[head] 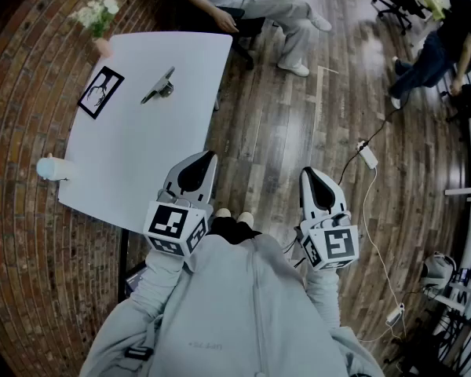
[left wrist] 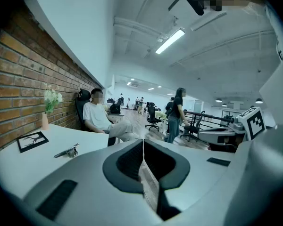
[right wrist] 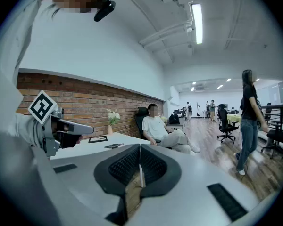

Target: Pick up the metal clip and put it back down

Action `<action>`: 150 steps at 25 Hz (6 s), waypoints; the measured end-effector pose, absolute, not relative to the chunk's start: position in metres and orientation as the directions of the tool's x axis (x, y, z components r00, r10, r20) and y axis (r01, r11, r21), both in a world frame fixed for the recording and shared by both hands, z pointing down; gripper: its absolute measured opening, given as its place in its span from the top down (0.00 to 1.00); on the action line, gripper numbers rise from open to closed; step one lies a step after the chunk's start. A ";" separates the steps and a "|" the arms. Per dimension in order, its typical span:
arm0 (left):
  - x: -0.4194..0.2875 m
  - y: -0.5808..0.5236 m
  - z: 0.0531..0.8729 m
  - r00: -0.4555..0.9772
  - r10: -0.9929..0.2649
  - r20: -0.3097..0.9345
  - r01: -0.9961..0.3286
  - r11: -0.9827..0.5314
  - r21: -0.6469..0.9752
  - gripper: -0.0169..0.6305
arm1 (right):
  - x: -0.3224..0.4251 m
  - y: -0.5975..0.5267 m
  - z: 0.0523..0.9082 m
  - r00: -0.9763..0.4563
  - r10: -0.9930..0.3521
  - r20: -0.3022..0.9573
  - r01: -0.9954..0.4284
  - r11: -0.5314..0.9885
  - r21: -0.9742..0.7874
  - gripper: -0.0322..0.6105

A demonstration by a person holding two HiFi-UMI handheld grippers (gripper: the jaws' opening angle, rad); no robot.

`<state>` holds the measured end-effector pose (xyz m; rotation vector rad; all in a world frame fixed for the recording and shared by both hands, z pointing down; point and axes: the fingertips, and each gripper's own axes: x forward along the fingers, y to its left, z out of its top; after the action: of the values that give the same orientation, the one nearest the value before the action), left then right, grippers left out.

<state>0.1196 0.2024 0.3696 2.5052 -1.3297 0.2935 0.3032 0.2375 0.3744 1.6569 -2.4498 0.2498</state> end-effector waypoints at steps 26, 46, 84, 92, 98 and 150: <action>0.093 -0.012 0.384 0.497 -0.824 0.271 -0.865 -0.449 0.222 0.93 | 0.281 0.014 0.384 -0.435 -0.851 0.294 -0.897 0.438 -0.062 0.91; -0.067 -0.054 0.396 -0.067 -0.955 0.287 -0.965 0.135 0.225 0.93 | 0.097 -0.146 0.388 -0.839 -0.447 0.311 -0.488 0.871 -0.065 0.91; -0.120 0.003 0.385 -0.749 -0.580 0.320 -0.553 0.813 0.180 0.93 | -0.102 -0.168 0.386 -0.867 0.395 0.304 0.408 0.913 -0.020 0.91; -0.124 0.008 0.390 -0.746 -0.580 0.328 -0.550 0.813 0.190 0.93 | -0.105 -0.145 0.399 -0.802 0.471 0.368 0.500 0.866 -0.018 0.76; -0.124 0.007 0.397 -0.736 -0.586 0.339 -0.552 0.809 0.201 0.93 | -0.107 -0.126 0.421 -0.739 0.511 0.439 0.574 0.819 0.013 0.65; -0.103 0.004 0.476 -0.666 -0.594 0.451 -0.528 0.803 0.277 0.93 | -0.117 -0.090 0.605 -0.582 0.364 0.728 0.719 0.649 0.250 0.75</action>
<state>-0.1032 0.0043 0.4758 0.8303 -2.4564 -0.1648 -0.1169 -0.0897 0.6048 -0.8367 -2.2181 -0.7100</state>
